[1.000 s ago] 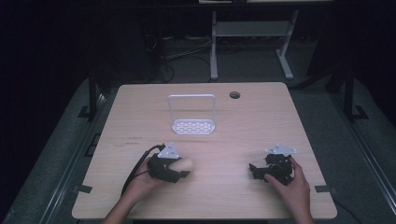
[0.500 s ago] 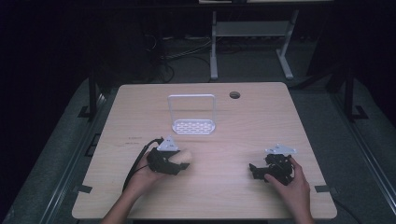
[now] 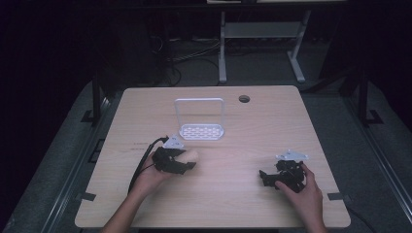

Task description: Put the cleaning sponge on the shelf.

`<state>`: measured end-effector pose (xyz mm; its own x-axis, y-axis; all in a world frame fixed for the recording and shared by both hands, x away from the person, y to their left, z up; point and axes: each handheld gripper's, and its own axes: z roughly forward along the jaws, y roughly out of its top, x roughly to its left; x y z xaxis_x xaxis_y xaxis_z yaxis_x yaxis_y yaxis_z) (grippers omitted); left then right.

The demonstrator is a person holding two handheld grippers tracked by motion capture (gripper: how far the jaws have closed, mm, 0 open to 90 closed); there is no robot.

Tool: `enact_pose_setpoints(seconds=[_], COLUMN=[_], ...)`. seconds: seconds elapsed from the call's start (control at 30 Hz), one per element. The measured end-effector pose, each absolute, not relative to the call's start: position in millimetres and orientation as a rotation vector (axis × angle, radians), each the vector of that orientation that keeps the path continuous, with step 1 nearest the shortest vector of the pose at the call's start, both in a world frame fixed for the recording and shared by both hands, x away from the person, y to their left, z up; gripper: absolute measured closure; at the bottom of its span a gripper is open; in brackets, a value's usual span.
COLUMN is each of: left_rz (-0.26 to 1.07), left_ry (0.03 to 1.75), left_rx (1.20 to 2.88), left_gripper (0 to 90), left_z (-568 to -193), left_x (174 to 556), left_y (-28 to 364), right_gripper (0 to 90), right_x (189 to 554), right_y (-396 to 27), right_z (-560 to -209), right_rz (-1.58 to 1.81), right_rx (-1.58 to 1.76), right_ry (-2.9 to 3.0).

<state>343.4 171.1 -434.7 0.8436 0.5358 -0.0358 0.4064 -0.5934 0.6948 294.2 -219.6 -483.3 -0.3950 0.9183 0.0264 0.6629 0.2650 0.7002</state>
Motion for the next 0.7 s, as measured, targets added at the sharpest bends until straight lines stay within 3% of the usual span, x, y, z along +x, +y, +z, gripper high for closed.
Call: enact_pose_setpoints(seconds=[0.7], left_rz=[0.243], left_ry=[0.709], left_rx=[2.274], left_gripper=[41.2], left_z=[-430], left_x=[367], left_y=[161], right_gripper=[0.6], right_x=[294], right_y=[-220], right_z=[-483], right_rz=[0.902], right_rx=[1.435], right_ry=[2.158])
